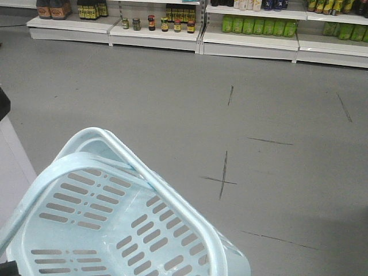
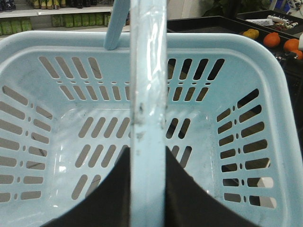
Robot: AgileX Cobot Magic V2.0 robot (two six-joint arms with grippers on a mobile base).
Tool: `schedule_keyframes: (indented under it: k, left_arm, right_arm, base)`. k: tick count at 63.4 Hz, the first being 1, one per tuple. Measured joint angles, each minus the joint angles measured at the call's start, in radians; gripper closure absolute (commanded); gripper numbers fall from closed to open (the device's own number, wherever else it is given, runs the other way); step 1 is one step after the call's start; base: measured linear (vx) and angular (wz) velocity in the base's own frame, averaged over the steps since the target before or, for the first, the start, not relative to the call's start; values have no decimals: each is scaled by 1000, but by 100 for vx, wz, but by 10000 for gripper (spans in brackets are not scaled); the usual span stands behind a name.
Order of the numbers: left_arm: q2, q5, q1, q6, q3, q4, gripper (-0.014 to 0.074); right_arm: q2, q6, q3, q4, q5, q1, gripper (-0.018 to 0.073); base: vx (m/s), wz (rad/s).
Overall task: Pick three apples into basket with both arms
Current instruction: 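Drive the base away from the table carrying the basket in the left gripper, then turn the base toward the table with apples and oranges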
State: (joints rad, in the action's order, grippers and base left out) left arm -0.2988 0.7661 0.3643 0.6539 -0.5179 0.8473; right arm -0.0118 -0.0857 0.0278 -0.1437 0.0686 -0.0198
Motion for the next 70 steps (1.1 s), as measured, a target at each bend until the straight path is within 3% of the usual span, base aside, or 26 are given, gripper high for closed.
schedule_keyframes:
  k: [70]
  left_arm:
    - [0, 0, 0, 0, 0, 0, 604]
  right_arm:
    - [0, 0, 0, 0, 0, 0, 564]
  base:
    - [28, -9]
